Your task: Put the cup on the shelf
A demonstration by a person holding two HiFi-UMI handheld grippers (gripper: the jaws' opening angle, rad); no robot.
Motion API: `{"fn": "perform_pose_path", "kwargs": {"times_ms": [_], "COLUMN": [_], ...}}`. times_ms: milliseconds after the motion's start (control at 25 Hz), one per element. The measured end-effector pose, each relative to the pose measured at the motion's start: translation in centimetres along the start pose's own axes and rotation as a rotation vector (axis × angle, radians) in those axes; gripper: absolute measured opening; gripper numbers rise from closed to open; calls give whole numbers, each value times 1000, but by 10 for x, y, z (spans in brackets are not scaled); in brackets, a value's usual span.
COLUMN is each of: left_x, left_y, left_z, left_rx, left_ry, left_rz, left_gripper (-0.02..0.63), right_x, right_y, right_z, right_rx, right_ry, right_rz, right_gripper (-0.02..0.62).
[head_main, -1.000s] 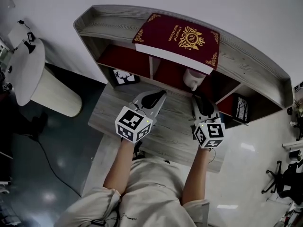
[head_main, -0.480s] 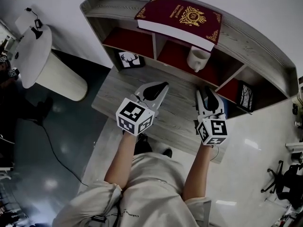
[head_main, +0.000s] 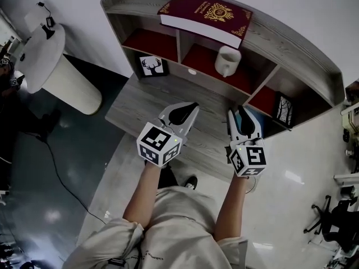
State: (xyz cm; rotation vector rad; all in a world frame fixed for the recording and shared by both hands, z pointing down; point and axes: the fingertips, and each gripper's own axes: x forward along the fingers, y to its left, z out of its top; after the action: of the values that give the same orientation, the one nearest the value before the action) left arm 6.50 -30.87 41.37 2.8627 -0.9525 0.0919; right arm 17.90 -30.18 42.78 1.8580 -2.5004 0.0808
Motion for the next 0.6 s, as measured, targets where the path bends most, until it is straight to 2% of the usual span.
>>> {"fn": "perform_pose_path", "kwargs": {"times_ms": [160,360,600], "left_x": [-13,-18,-25], "left_y": [-11,-7,-9], "left_z": [-10,-26,-11], "left_rx": [-7,-15,-22], "left_ry": [-17,0,-23], "left_rz": [35,62,88], "left_gripper": [11,11,11], "right_x": [-15,-21,-27], "right_y": [10,9,19], "right_z": [-9,-10,-2], "right_rx": [-47,-34,-27], "right_ry": [21,13,-6], "right_rz": [26,38,52], "right_gripper": [137,111,80]}}
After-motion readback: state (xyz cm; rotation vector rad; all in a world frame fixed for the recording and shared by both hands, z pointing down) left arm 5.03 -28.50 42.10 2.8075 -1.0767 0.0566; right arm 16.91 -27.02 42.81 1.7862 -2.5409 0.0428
